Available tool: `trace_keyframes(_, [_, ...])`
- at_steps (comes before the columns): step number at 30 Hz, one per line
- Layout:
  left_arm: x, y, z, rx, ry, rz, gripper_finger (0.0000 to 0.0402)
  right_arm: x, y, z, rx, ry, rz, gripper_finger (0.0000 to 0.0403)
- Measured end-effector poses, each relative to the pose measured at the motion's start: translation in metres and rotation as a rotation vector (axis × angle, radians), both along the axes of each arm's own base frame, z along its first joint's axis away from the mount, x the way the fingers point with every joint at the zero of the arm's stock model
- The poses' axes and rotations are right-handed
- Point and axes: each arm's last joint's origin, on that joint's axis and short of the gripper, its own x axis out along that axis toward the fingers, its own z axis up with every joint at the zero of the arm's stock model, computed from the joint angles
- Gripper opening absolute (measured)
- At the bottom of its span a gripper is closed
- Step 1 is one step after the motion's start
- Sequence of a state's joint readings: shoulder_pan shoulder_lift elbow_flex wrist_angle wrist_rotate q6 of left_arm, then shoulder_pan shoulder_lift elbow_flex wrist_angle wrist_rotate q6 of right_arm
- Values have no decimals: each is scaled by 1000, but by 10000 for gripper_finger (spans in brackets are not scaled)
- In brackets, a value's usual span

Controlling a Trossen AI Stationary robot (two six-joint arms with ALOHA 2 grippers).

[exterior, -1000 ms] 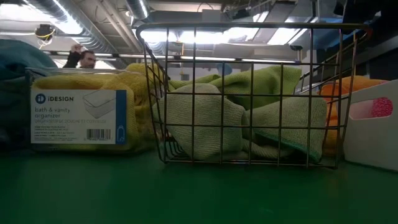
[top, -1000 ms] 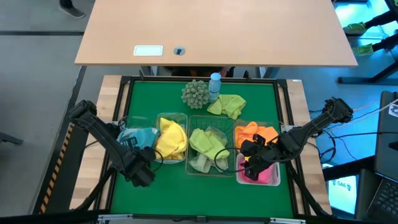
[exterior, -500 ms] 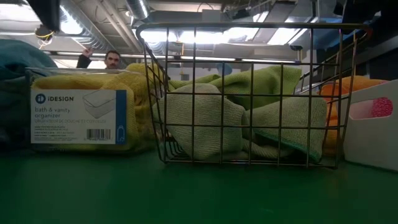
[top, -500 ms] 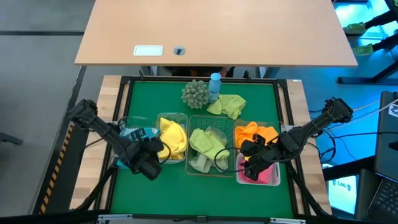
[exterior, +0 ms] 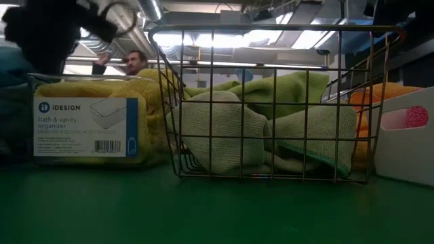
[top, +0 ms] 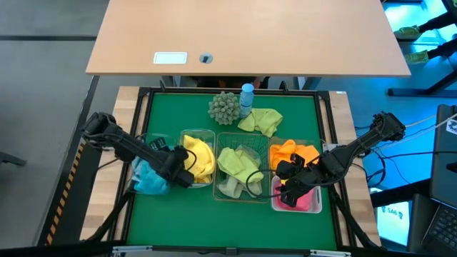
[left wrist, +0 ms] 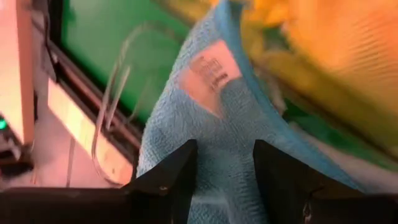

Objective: Sort microfiber towel by color & place in baskets
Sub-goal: Put the blue microfiber cloth into the left transparent bin

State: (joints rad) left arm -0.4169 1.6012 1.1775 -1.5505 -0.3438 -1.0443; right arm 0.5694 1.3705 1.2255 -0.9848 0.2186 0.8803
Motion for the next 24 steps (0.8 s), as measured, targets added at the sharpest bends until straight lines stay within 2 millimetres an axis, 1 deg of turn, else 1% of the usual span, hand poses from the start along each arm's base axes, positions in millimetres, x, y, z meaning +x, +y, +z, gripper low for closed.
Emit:
trace_keyframes(4, [-9,8,-17,-21,87,76,153,0,0,0,0,0,0,232])
trace_keyframes(7, [-17,10,-27,-49,146,114,153,0,0,0,0,0,0,232])
trace_keyframes(13, [-24,10,-41,-101,181,208,153,0,0,0,-1,0,0,232])
trace_keyframes(18, [-24,9,-41,-111,174,222,153,0,0,0,-2,0,0,232])
trace_keyframes(24, [-16,7,-30,-110,129,206,153,0,0,0,-2,0,0,232])
